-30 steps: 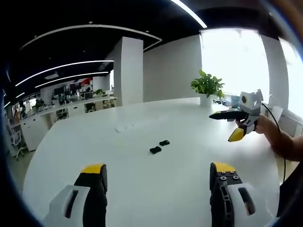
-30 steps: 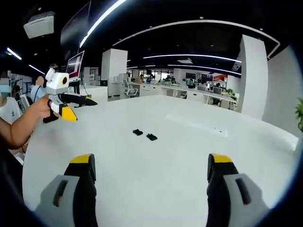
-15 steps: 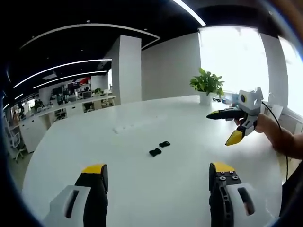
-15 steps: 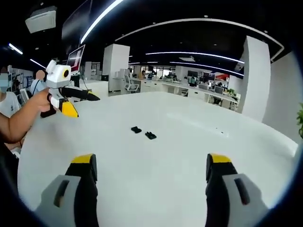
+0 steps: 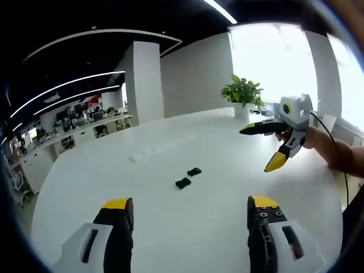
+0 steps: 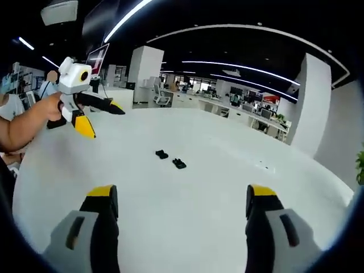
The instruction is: Snap the two parts of the plastic buckle together until the buckle closes and remains connected.
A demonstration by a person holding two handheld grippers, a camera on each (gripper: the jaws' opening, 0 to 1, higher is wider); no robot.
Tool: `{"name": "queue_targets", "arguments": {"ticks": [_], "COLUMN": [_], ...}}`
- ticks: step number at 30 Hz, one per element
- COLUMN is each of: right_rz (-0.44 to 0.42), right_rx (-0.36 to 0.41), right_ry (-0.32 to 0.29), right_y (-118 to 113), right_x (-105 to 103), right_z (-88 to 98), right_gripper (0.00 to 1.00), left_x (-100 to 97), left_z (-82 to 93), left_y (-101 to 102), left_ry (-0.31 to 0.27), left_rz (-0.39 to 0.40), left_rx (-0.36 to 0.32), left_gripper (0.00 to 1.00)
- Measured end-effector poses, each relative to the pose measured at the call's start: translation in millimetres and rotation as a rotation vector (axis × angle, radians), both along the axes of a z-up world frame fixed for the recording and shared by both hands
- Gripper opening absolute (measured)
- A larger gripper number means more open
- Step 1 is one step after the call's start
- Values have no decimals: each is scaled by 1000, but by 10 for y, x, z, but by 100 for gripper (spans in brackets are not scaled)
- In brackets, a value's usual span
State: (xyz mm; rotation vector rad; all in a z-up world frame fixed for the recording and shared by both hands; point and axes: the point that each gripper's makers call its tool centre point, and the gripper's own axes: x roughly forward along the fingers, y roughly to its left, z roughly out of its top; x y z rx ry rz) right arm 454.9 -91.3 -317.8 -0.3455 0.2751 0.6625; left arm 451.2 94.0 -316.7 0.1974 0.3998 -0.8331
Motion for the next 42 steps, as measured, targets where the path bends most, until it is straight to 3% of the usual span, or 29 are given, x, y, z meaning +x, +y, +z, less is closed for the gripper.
{"name": "queue_targets", "arguments": {"ticks": [8,12,19,28,33,38,42], "right_rz": [14,27,30,34,46,75,161], "right_rx": [-14,37,16,10,15,37,15], "right_ry": [0,56,46,55,56,82,97], "right_y": [59,77,100,120,134,125,215], "right_x": [48,132,185,283,356,501,632], "right_z": [-21,-109,-136,-141,-127,-176,-234], "right_gripper": [91,91,89,89,89,89,87], "left_x": [157,217,363,452,649,784,738], "left_z": [-144,-180,-211,-224,-288,-381,-371], "left_y": [30,75,152,106,112,97,29], "left_ry": [37,63,66,77,84,113,121], "left_rz": [24,29,51,44,44,30,-27], "left_rx": [11,-4,11,14,21,24,6], "left_gripper": [84,82,79,79,80,80,80]}}
